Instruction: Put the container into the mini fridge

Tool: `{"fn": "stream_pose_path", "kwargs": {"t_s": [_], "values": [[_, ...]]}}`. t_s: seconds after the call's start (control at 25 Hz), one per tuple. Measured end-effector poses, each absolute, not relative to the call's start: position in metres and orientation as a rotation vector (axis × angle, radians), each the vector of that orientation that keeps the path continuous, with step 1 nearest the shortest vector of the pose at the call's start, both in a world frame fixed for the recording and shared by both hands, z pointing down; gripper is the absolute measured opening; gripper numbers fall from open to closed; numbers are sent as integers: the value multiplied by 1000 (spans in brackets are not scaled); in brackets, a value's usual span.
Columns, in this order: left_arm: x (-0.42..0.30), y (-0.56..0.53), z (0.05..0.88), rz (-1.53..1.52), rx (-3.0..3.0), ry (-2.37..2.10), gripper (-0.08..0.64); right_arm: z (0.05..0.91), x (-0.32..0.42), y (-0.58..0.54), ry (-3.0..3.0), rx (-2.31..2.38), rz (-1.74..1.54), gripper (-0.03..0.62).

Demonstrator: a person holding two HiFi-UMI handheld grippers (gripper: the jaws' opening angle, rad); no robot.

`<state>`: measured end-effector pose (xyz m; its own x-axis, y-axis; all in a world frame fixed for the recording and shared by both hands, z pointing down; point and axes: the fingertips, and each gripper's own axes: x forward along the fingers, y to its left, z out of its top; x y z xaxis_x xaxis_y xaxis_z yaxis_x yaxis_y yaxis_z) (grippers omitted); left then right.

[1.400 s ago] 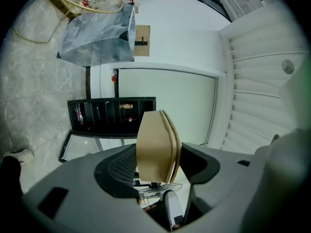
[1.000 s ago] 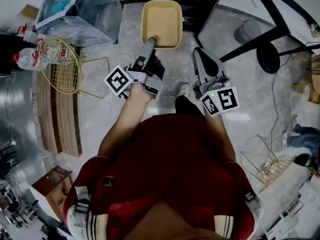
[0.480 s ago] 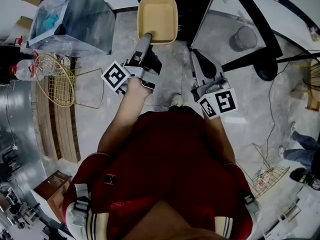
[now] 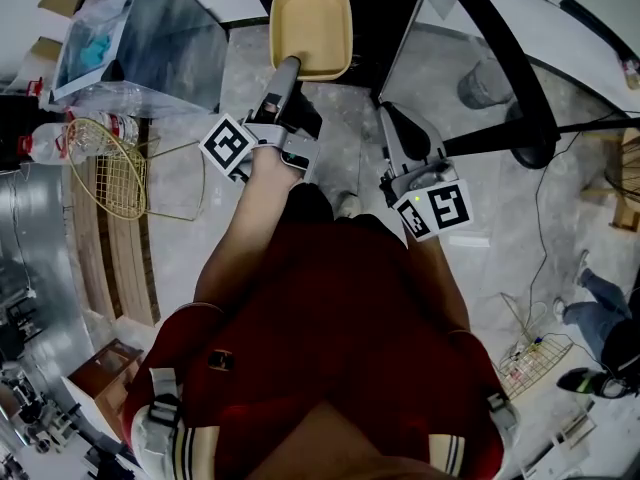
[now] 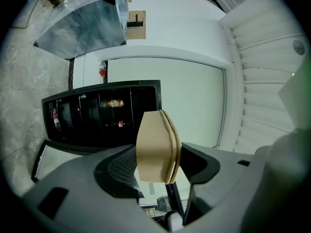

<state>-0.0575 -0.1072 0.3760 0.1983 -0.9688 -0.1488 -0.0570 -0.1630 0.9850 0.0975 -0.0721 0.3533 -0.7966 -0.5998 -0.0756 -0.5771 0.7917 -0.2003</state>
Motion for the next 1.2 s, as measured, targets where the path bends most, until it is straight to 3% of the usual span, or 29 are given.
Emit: {"fn": "stream_pose_path", "kwargs": {"t_s": [1.2], "values": [[-118,-341,404,-1053,1468,-868,270,359,36,-226,2804,-1301,-199,-2]]}}
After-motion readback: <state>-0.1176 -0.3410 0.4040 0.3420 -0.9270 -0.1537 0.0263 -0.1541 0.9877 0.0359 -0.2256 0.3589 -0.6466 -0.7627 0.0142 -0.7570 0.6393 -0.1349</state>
